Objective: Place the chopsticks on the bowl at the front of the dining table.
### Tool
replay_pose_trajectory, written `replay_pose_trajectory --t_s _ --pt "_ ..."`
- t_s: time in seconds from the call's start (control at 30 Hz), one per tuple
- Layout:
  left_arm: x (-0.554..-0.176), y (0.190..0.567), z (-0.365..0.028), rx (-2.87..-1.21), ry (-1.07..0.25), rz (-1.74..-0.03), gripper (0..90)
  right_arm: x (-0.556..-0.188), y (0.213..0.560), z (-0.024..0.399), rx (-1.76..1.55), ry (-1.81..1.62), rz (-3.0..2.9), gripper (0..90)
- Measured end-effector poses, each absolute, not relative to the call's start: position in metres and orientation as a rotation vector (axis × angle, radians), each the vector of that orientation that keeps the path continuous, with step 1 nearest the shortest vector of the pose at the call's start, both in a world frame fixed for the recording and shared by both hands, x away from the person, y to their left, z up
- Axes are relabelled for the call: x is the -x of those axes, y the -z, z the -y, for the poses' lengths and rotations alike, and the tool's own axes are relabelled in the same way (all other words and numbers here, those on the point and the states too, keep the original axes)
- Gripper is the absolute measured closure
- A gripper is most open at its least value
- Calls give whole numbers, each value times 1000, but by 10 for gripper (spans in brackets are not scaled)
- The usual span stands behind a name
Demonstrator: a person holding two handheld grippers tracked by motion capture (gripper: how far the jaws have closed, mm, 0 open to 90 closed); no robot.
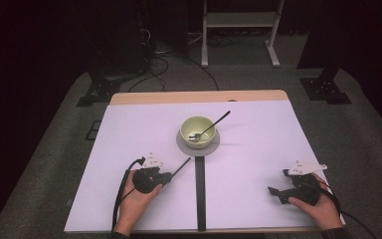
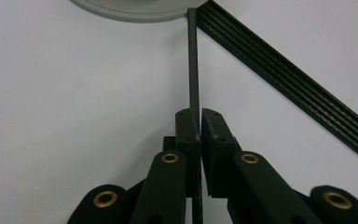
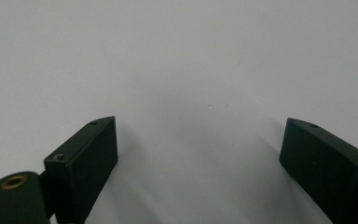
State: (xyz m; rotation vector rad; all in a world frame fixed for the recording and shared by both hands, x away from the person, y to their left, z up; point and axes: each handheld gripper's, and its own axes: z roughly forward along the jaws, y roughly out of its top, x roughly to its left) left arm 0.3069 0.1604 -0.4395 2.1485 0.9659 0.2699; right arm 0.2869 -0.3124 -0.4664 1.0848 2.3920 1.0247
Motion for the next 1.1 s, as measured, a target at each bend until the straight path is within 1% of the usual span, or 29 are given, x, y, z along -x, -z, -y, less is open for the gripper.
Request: replay_pose_trajectory --t_s 1.1 --pt "-320 415 -173 -2099 -251 -1011 864 -287 466 313 -1087 -1026 -2393 99"
